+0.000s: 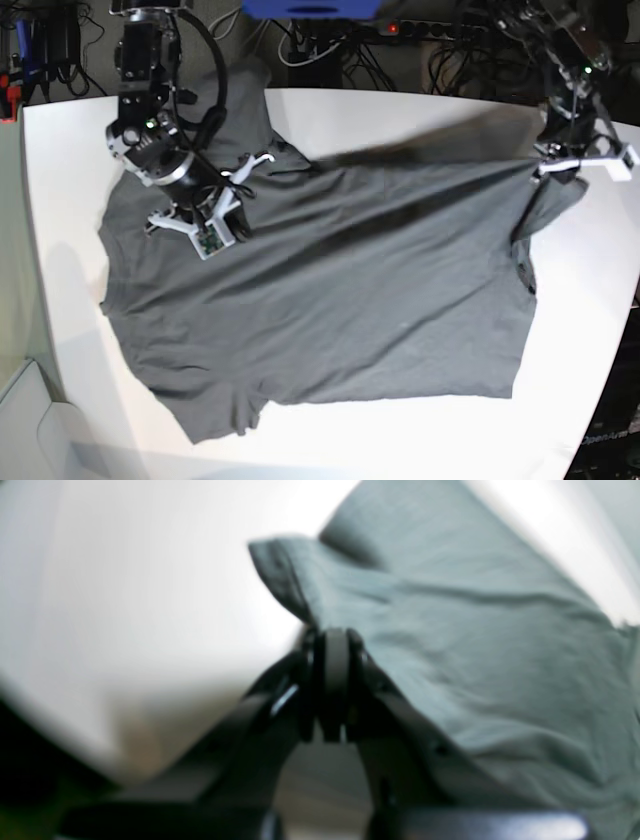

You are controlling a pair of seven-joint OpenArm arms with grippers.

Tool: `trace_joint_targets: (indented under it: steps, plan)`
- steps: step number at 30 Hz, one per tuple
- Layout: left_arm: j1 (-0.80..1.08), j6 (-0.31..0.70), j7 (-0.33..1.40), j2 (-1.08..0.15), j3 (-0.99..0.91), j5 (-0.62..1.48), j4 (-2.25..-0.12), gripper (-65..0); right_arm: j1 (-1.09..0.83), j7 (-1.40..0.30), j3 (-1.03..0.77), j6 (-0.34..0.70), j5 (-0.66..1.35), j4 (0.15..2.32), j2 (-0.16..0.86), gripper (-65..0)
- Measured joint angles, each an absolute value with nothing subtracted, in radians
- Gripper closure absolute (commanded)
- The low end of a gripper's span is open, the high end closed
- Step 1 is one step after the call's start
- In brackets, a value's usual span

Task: Layout the t-shirt on the table in an organized manner, then fold the t-shirt properly
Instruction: 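Pull the shirt hem outward with the left gripper to stretch it flat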

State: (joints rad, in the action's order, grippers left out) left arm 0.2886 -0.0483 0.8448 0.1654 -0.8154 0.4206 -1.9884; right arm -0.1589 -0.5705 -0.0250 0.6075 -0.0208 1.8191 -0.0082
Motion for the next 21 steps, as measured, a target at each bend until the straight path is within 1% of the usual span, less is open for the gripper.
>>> trace_joint_targets:
  steps: [5, 13, 14, 15, 16, 17, 21]
  plan:
    - [0.339, -0.044, 0.827, 0.162, -0.886, 0.505, -1.934, -0.1, -0.171, -0.564, -0.025, 0.607, -0.02, 1.819, -0.008, 0.0]
    - [0.334, -0.044, 0.827, 0.164, -0.896, 0.514, -1.828, -0.2, -0.207, -0.569, -0.025, 0.607, -0.021, 1.819, -0.008, 0.0]
    - [0.331, -0.044, 0.826, 0.164, -0.896, 0.511, -1.819, -1.1, -0.209, -0.569, -0.025, 0.607, -0.021, 1.818, -0.008, 0.0]
    - [0.328, -0.044, 0.826, 0.164, -0.897, 0.507, -1.811, -3.0, -0.209, -0.567, -0.025, 0.607, -0.021, 1.813, -0.006, 0.0]
    - [0.326, -0.044, 0.826, 0.163, -0.897, 0.507, -1.805, -6.5, -0.207, -0.564, -0.025, 0.607, -0.019, 1.804, -0.004, 0.0]
    - [0.326, -0.045, 0.828, 0.164, -0.897, 0.507, -1.803, -11.8, -0.206, -0.565, -0.025, 0.607, -0.021, 1.796, -0.004, 0.0]
    - [0.331, -0.044, 0.834, 0.164, -0.897, 0.51, -1.805, -37.3, -0.206, -0.569, -0.029, 0.607, -0.021, 1.781, 0.003, 0.0]
